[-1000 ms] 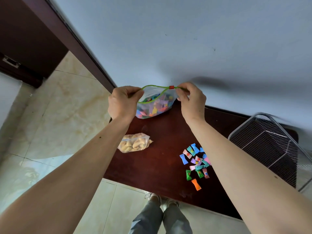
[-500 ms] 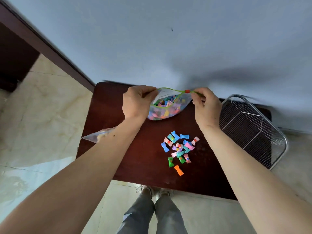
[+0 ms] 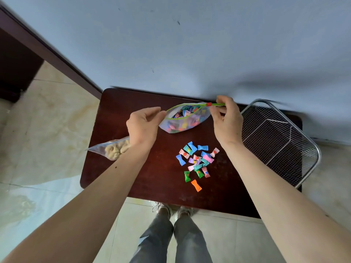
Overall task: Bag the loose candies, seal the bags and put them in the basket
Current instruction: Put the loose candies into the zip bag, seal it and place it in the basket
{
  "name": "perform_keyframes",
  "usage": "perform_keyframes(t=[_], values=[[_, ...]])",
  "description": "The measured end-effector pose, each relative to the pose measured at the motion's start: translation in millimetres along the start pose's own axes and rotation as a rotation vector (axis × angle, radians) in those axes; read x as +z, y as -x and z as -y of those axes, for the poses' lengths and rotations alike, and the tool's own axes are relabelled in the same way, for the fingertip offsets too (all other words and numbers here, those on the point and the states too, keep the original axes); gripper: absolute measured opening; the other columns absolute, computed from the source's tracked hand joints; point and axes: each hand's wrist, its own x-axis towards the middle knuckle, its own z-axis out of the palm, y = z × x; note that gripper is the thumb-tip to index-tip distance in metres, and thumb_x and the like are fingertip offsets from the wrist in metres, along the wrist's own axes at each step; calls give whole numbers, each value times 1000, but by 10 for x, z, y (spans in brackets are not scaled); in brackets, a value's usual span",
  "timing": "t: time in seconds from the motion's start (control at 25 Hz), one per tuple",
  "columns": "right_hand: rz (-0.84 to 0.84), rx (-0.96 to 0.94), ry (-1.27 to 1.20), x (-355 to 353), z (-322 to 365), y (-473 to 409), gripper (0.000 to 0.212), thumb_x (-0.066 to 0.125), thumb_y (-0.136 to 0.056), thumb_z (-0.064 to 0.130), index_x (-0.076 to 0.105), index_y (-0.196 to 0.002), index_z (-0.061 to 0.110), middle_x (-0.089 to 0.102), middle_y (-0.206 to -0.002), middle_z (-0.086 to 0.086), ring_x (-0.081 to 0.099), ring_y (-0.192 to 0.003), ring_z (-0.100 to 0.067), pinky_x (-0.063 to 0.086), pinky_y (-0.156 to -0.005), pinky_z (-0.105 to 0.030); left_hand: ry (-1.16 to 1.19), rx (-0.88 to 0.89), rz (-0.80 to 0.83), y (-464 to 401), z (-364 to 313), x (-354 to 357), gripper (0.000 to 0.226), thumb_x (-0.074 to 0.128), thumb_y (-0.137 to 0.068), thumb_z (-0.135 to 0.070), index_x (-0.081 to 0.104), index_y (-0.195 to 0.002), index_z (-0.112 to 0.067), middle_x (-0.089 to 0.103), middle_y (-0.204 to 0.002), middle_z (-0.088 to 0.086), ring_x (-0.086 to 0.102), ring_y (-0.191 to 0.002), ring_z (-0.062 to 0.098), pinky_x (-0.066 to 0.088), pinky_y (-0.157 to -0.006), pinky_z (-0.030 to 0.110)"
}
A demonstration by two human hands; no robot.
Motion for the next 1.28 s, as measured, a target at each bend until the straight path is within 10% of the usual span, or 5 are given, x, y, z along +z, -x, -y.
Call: perform_keyframes(t=[0.36,0.72,1.04,1.28], values=[[12,28,-31,21,-17,105,44,61,-93,14,44,-133,7,52,-132,-10,59,-97,-7,55,-88,-42,47,-25,-89,35,-82,135,12,72,-85,-23,78,-92,-16,67,-72,-15,61,-67,-3,43,-58,1],[46,91,90,246,-551,755,61,66,-89,30,39,-138,8,52,-135,-12,54,-118,-23,48,-97,-47,24,103,-122,90,-23,263,10,69,-85,-16,78,-89,-16,66,-70,-19,60,-66,-3,44,-64,5],[306,-61,617,763,-1147,1218,108,42,-65,90,33,-146,18,32,-155,-15,29,-142,-40,25,-110,-64,84,167,-124,109,35,355,9,72,-85,-17,78,-91,-17,71,-77,-12,63,-68,-5,44,-65,5],[238,-361,622,987,-1239,1160,79,55,-76,74,52,-134,20,52,-135,-16,46,-125,-33,38,-105,-50,115,185,-115,135,82,359,9,72,-84,-18,78,-91,-17,74,-80,-10,65,-73,-2,48,-71,9]])
